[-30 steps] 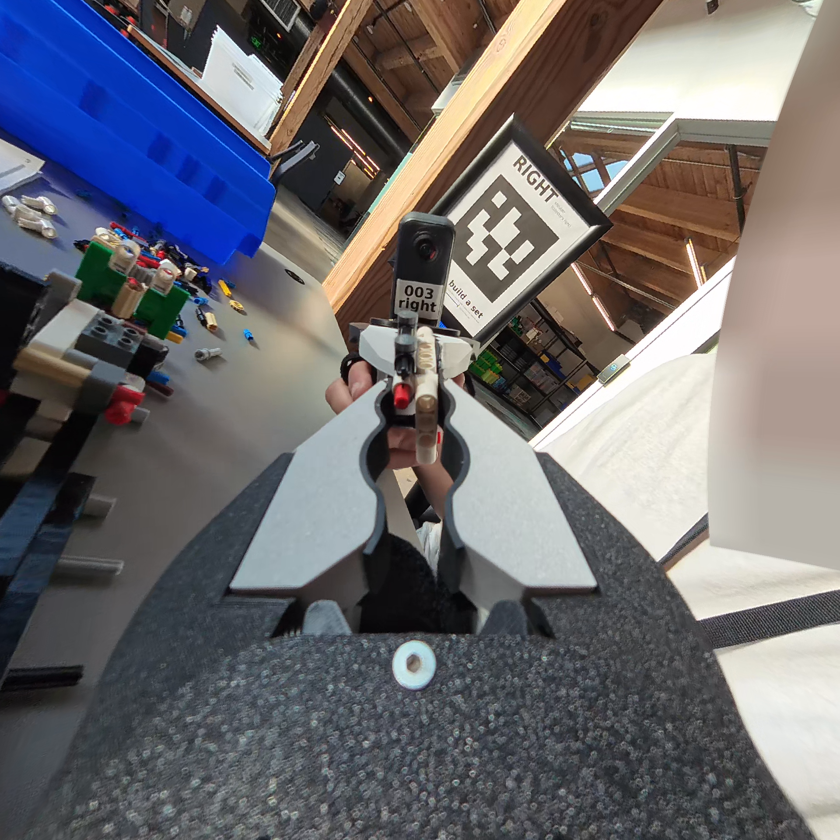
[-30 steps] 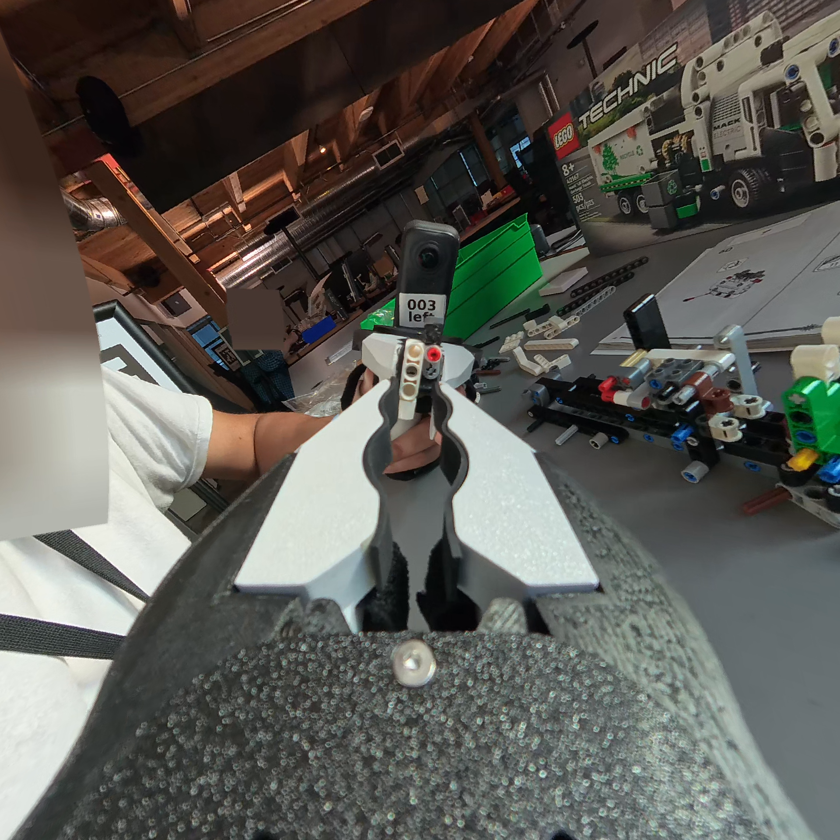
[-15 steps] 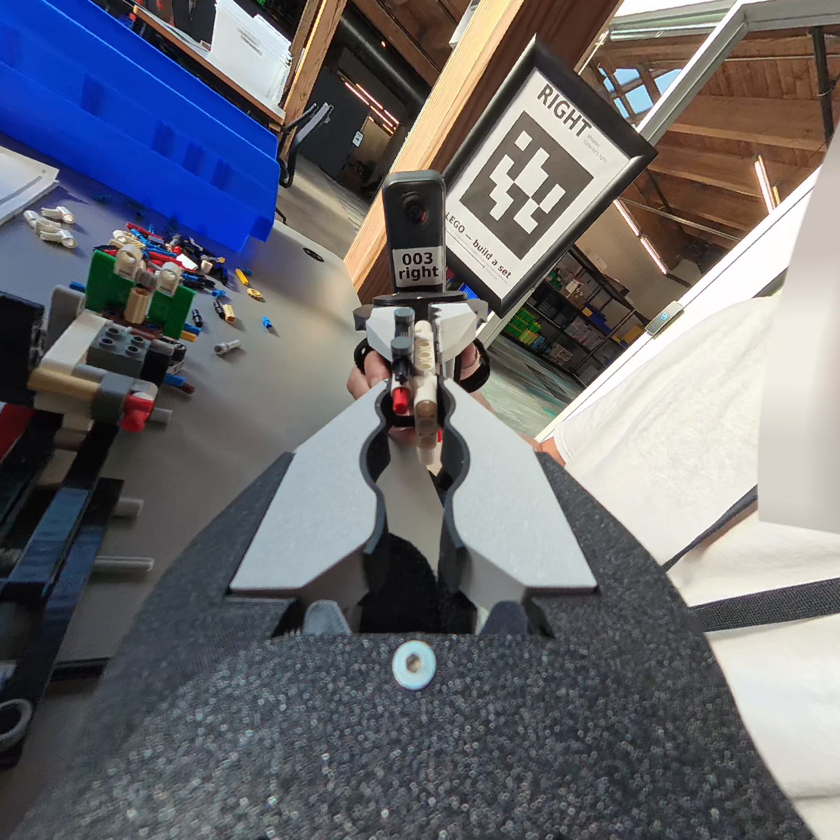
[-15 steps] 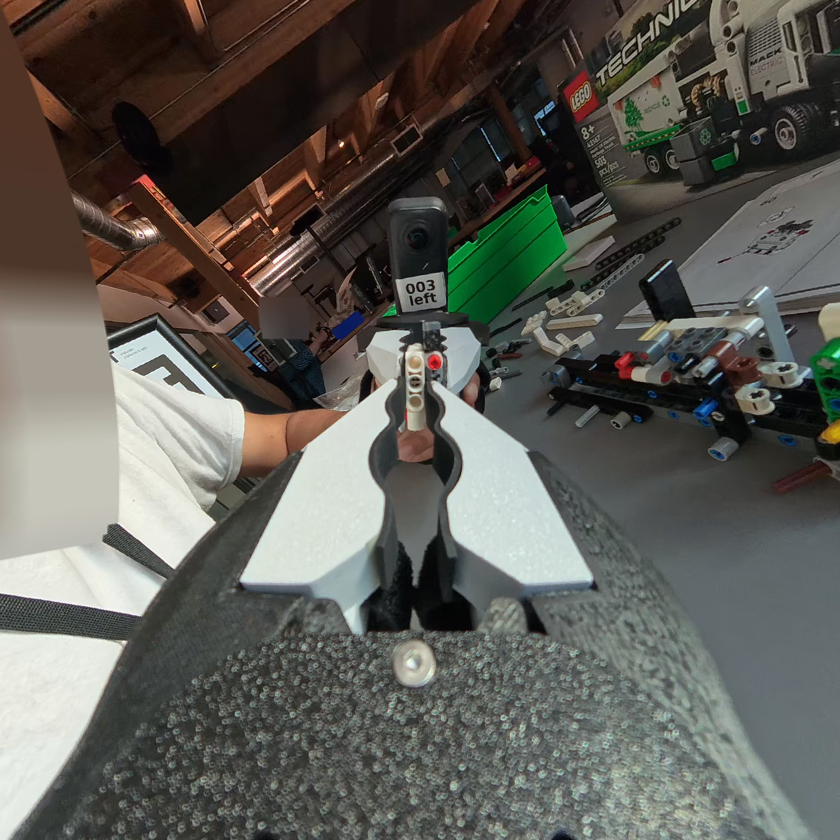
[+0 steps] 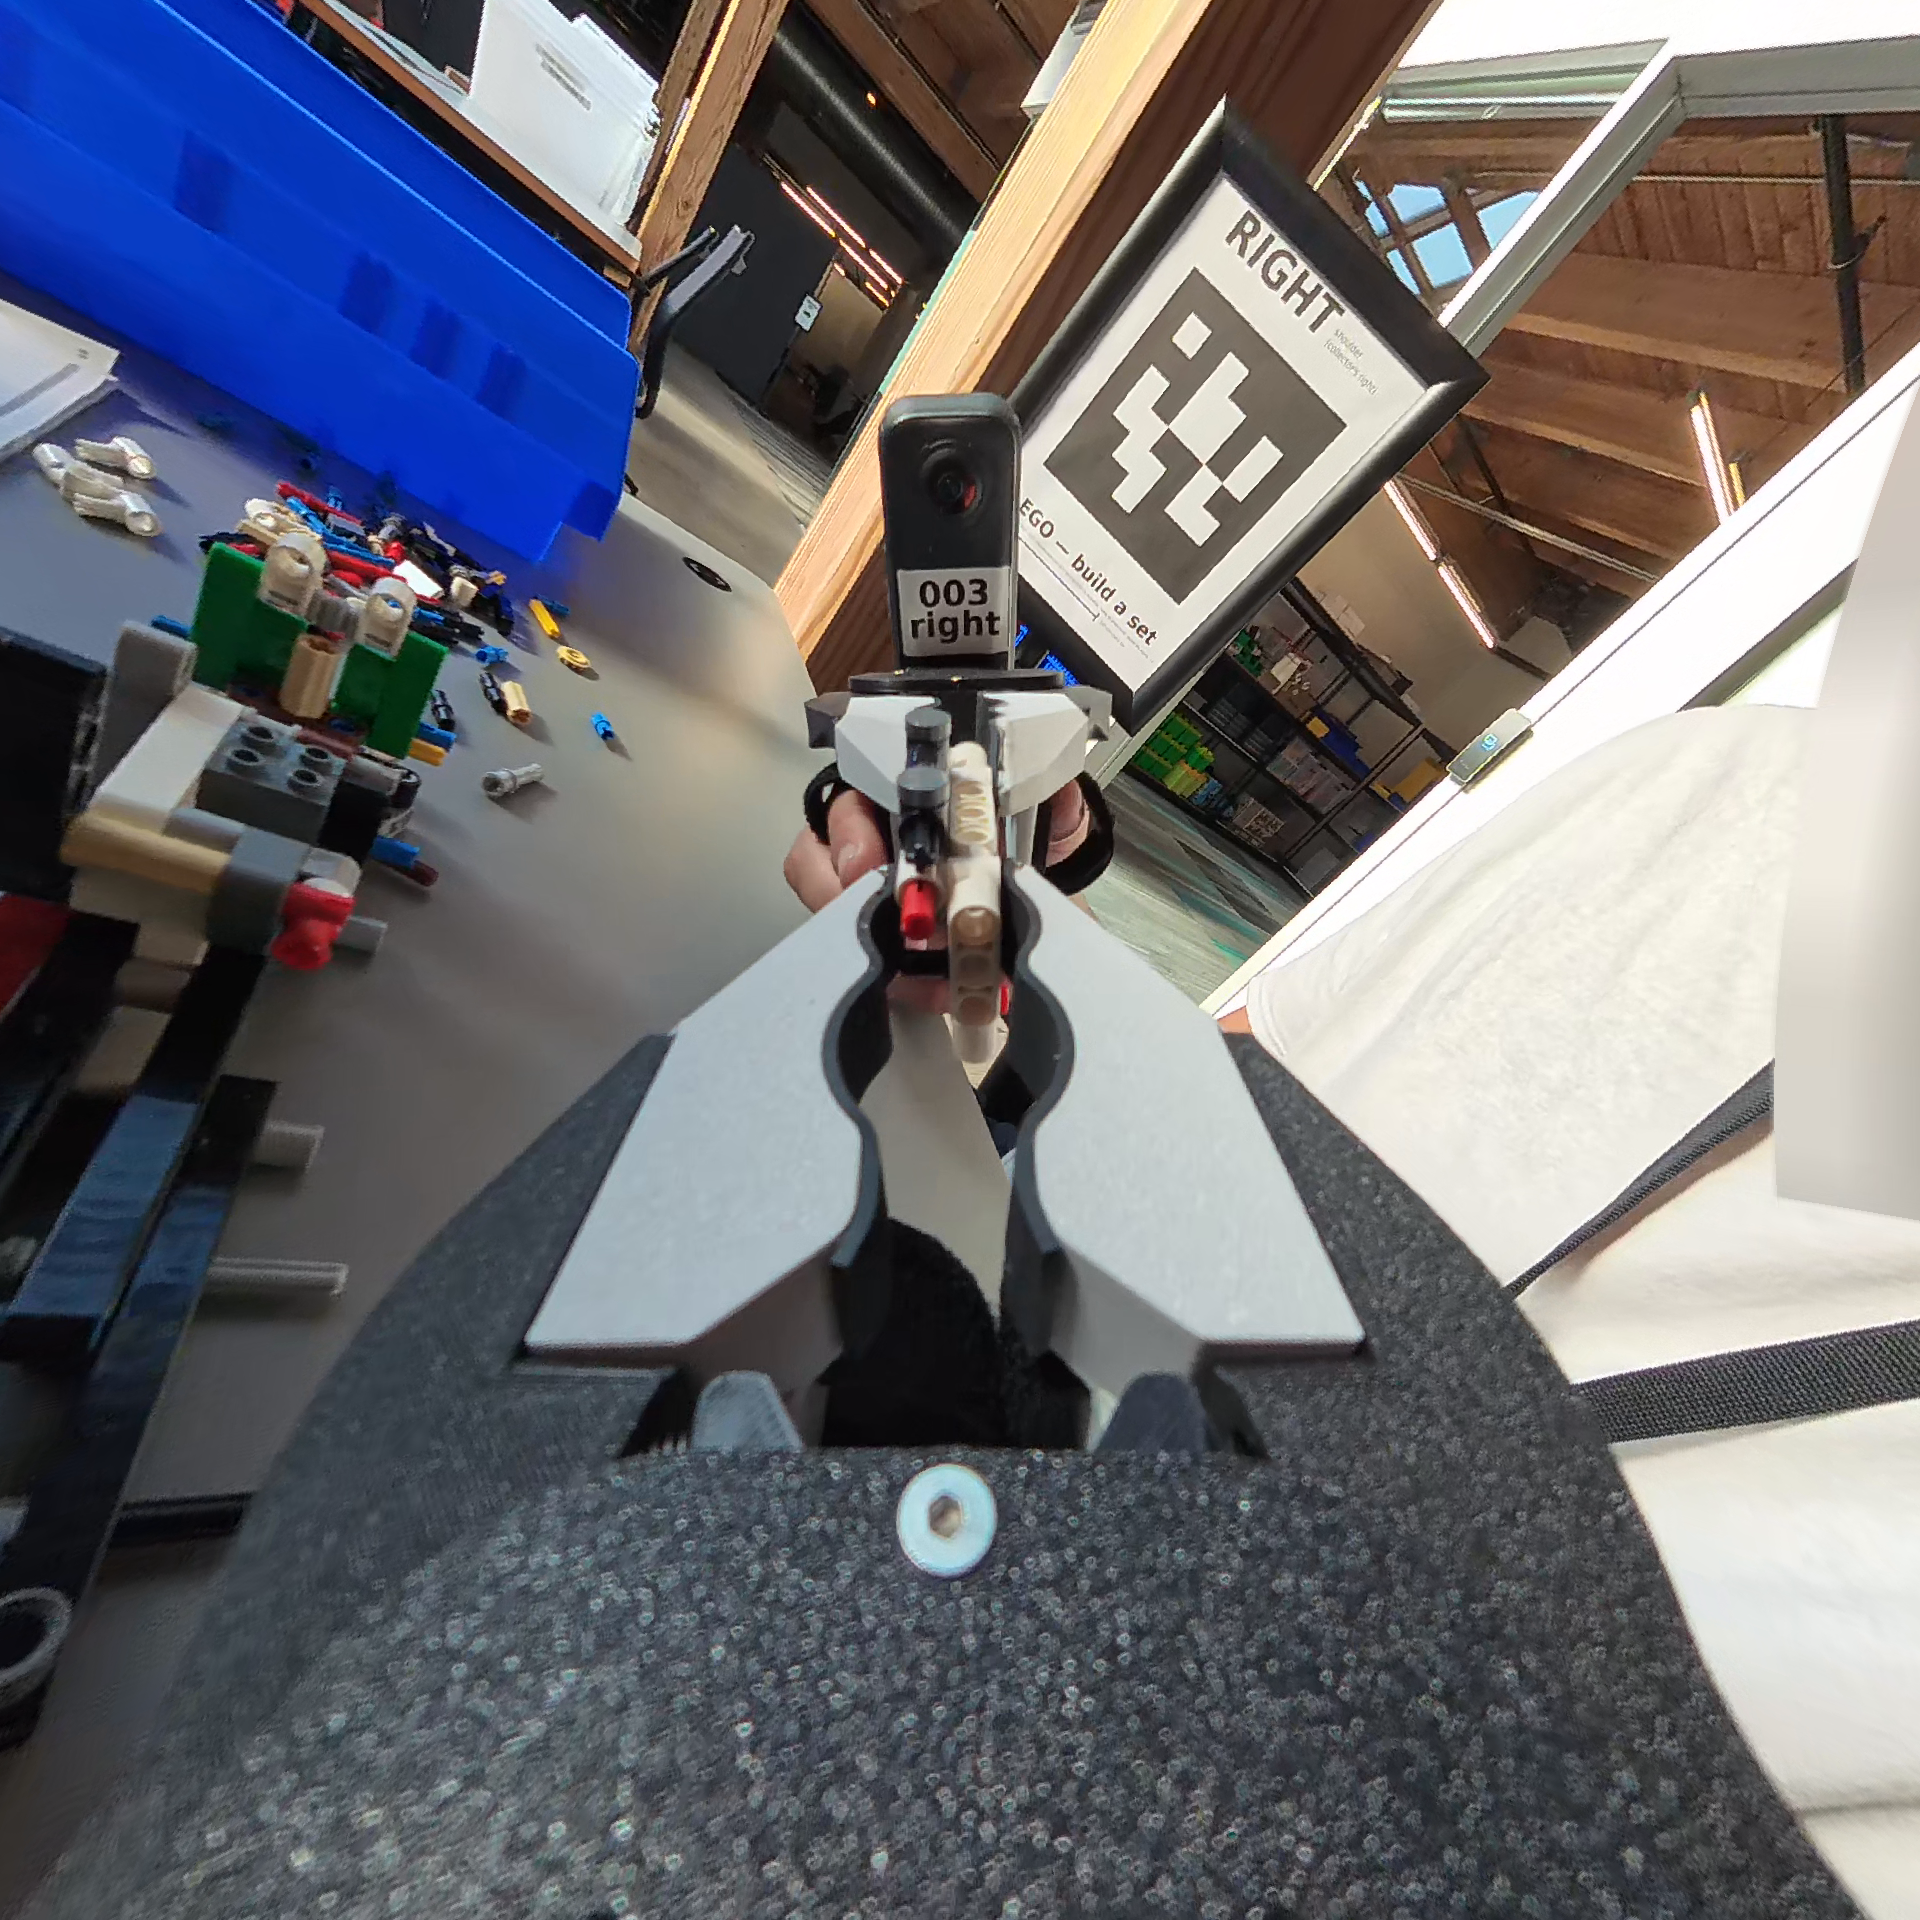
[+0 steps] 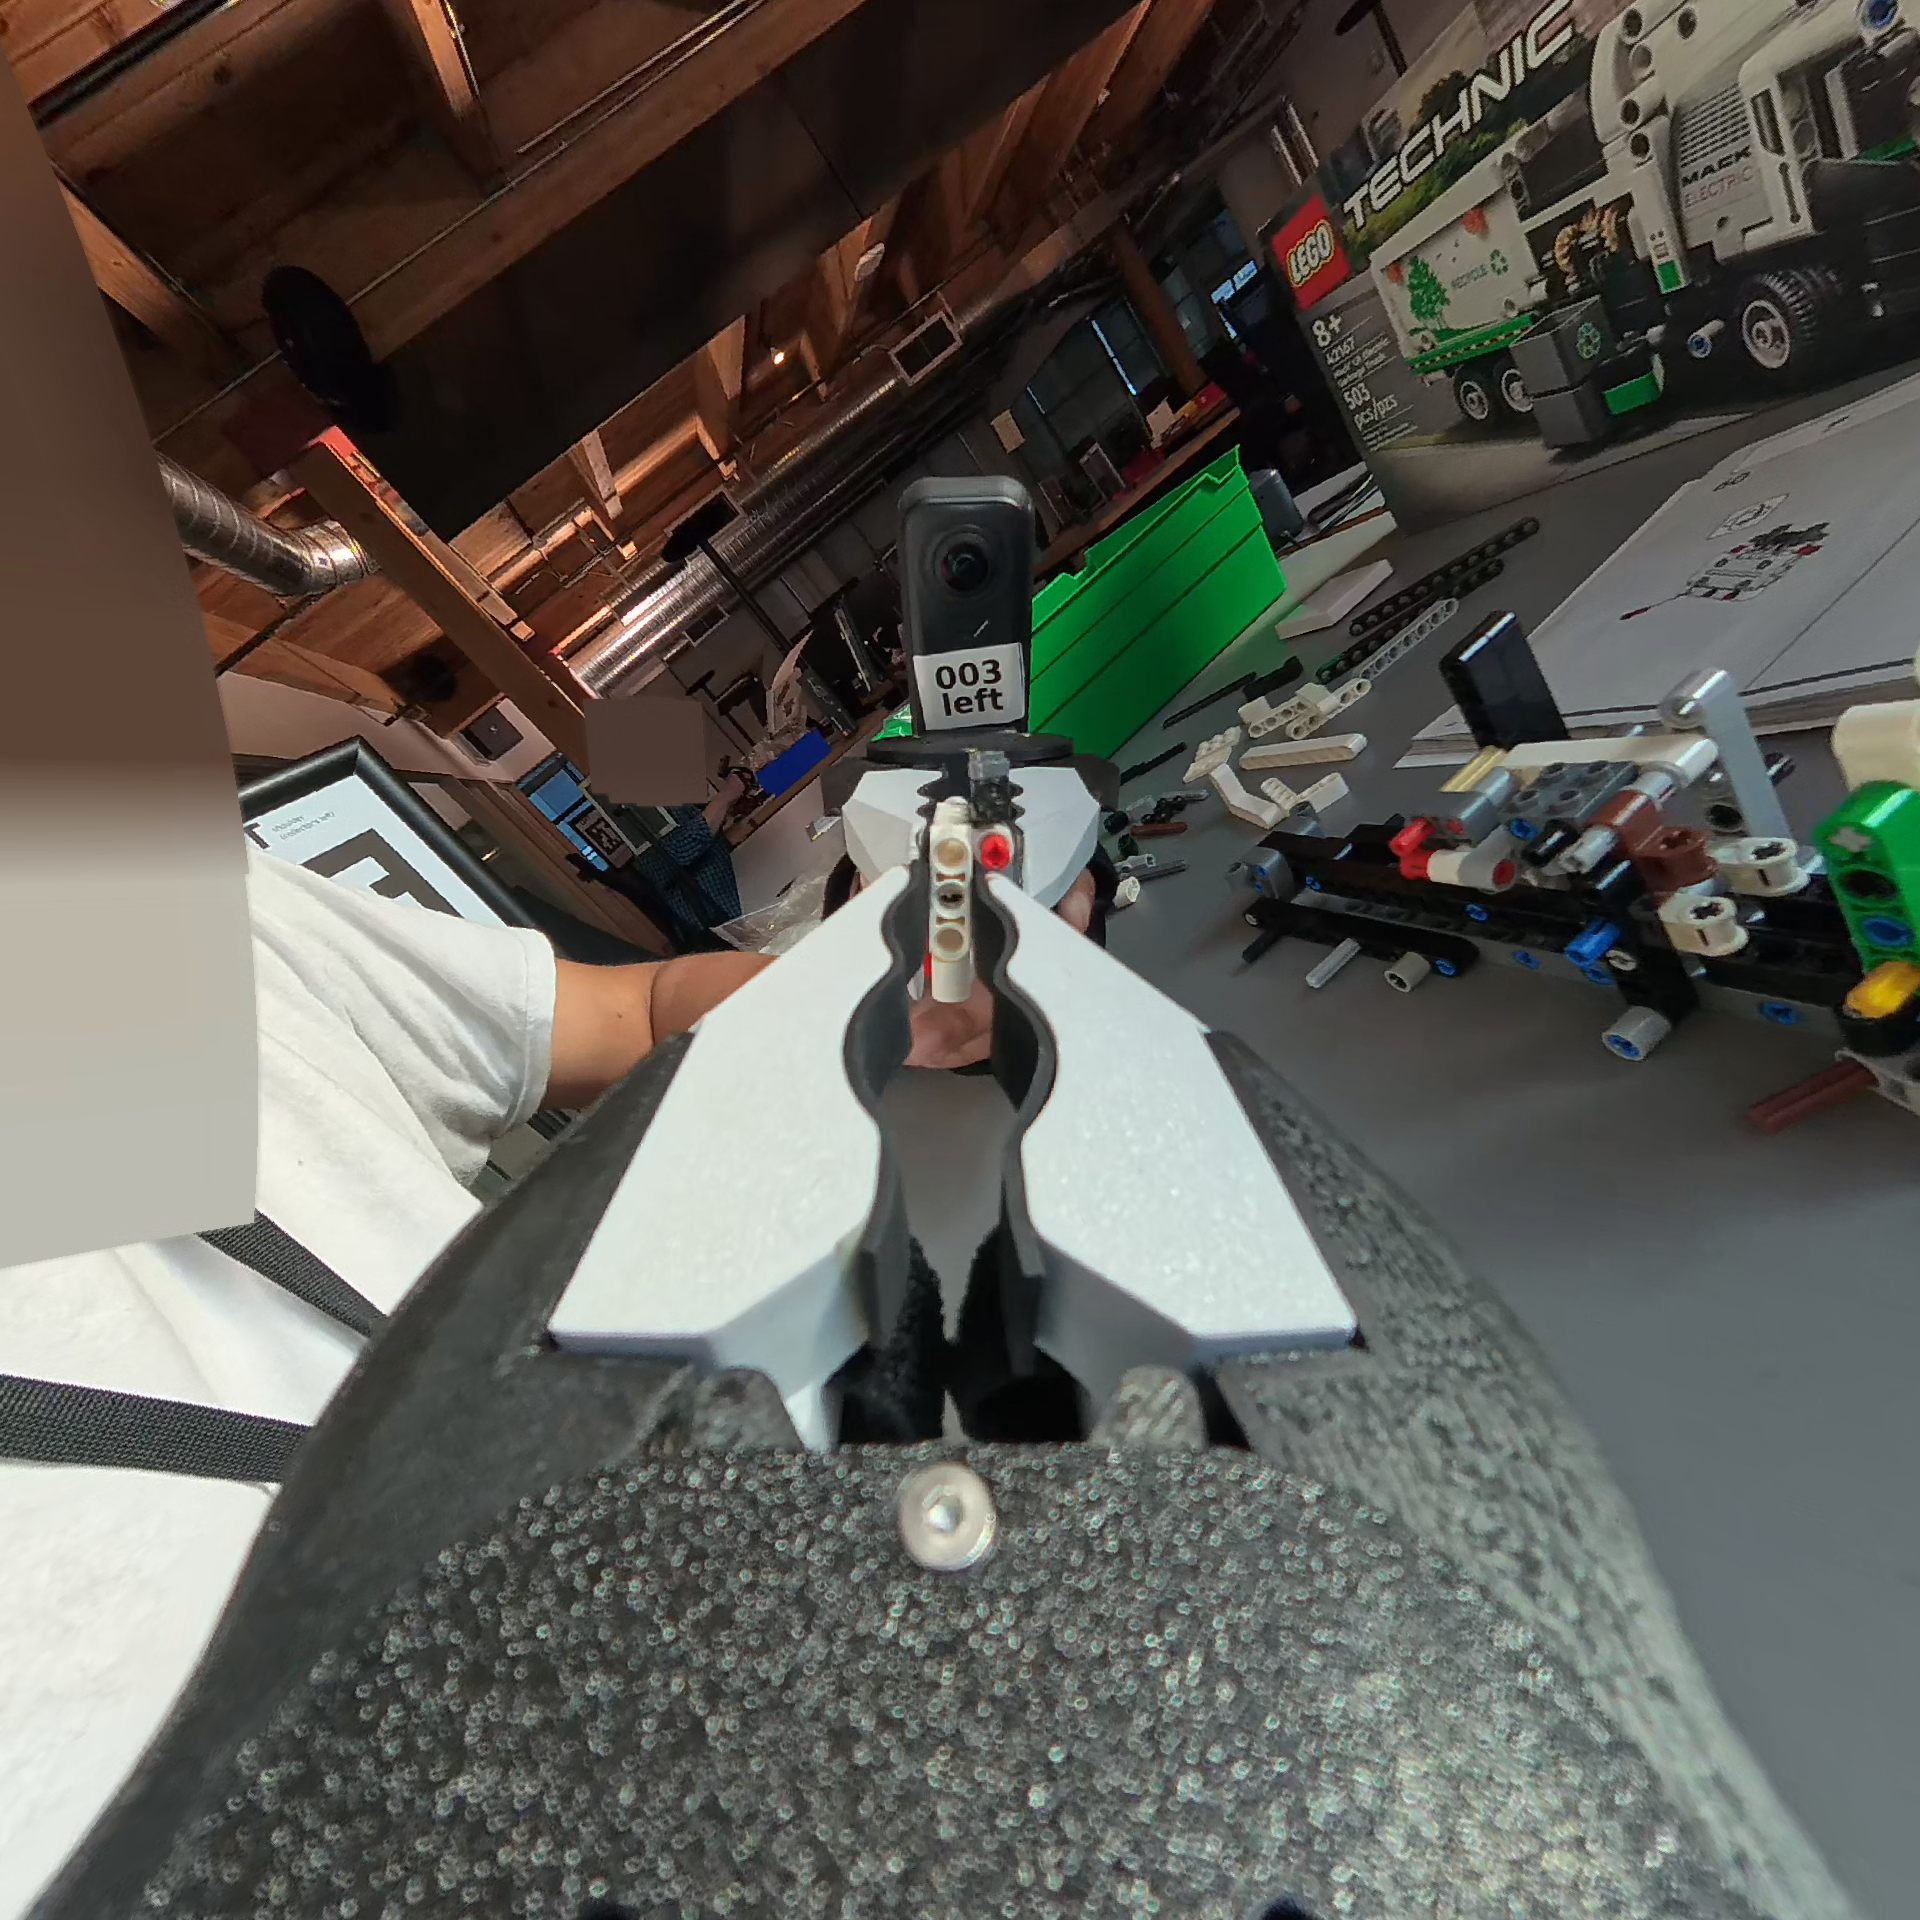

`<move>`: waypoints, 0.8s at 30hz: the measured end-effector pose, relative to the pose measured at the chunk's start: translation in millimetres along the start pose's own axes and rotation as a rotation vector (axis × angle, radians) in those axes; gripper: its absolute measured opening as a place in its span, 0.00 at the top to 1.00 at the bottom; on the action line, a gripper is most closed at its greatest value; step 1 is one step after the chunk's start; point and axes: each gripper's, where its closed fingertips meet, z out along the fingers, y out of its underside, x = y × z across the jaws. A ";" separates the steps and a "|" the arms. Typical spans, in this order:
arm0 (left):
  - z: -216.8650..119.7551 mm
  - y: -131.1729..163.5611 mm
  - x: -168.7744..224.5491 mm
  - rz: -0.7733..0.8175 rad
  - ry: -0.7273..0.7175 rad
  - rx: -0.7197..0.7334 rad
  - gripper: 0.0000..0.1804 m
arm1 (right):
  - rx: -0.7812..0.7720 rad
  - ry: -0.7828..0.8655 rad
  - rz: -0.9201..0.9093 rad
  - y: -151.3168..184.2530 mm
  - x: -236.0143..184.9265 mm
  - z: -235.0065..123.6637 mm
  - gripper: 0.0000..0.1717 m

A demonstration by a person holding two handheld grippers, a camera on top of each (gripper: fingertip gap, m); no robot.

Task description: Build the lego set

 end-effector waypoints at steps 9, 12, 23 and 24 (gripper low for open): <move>-2.8 -3.5 -4.8 -0.037 -0.007 0.027 0.93 | -0.005 0.037 -0.005 0.9 6.0 1.6 0.96; -8.1 -10.6 -5.7 -0.066 0.007 0.071 0.93 | 0.004 0.025 0.008 -0.3 4.6 -1.1 0.91; -5.6 -8.5 -3.8 -0.058 0.011 0.064 0.93 | -0.003 0.041 -0.046 1.7 4.2 1.5 0.97; -4.9 -7.8 -3.2 -0.052 0.009 0.060 0.92 | 0.006 0.040 -0.052 0.6 3.8 1.3 0.97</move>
